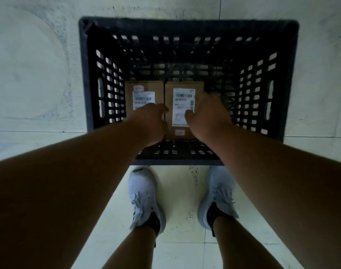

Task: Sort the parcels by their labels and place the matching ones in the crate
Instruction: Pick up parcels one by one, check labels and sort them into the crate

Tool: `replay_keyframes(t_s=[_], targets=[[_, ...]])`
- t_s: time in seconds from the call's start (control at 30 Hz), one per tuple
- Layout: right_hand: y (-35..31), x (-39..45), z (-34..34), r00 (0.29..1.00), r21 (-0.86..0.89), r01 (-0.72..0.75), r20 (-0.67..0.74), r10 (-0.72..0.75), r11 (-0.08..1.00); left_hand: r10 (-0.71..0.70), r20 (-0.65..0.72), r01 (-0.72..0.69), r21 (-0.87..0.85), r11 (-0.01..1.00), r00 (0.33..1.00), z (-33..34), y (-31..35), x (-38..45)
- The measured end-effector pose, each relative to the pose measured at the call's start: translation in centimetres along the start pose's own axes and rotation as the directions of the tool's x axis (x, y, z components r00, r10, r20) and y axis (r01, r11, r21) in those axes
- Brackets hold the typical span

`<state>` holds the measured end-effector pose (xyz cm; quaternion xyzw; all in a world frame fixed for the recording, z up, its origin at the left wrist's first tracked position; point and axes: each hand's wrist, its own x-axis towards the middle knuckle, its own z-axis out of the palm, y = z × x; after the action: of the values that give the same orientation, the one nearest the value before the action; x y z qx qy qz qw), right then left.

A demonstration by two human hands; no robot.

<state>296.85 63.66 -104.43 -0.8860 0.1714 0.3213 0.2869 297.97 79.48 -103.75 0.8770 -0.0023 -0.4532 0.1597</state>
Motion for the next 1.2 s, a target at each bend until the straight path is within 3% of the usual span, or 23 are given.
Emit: replay_keyframes(t_s=[0.17, 0.3, 0.47, 0.57, 0.67, 0.83, 1.0, 1.2], targets=[[-8.5, -10.5, -11.0, 0.98, 0.031, 0.149, -0.135, -0.144, 0.988, 0.055, -0.289, -0.123, -0.222, 0.967, 0.956, -9.2, 5.9, -13.0], [-15.6, -21.1, -19.7, 0.928, 0.026, 0.279, -0.266, -0.262, 0.96, 0.169, -0.421, -0.27, -0.194, 0.943, 0.891, -18.2, 9.1, -25.0], [-22.3, -35.1, -27.9, 0.852, 0.059, 0.372, -0.418, -0.315, 0.926, 0.222, -0.548, -0.35, -0.14, 0.926, 0.807, -26.3, 10.5, -40.7], [-24.2, -42.8, -31.3, 0.787, 0.048, 0.404, -0.527, -0.32, 0.914, 0.336, -0.615, -0.474, -0.07, 0.878, 0.713, -28.9, 11.7, -48.2], [-24.5, -49.6, -33.4, 0.735, 0.043, 0.407, -0.609, -0.299, 0.912, 0.435, -0.693, -0.586, 0.022, 0.81, 0.574, -30.1, 13.2, -53.9], [-24.0, -57.1, -37.0, 0.62, 0.085, 0.443, -0.748, -0.236, 0.893, 0.549, -0.724, -0.711, 0.117, 0.694, 0.418, -30.9, 16.4, -60.9], [-20.4, -64.0, -40.9, 0.509, 0.115, 0.45, -0.848, -0.148, 0.886, 0.663, -0.672, -0.783, 0.198, 0.589, 0.329, -30.2, 22.3, -66.4], [-10.0, -71.4, -45.1, 0.386, 0.178, 0.375, -0.922, 0.021, 0.91, 0.778, -0.584, -0.866, 0.241, 0.439, 0.232, -25.4, 33.3, -71.2]])
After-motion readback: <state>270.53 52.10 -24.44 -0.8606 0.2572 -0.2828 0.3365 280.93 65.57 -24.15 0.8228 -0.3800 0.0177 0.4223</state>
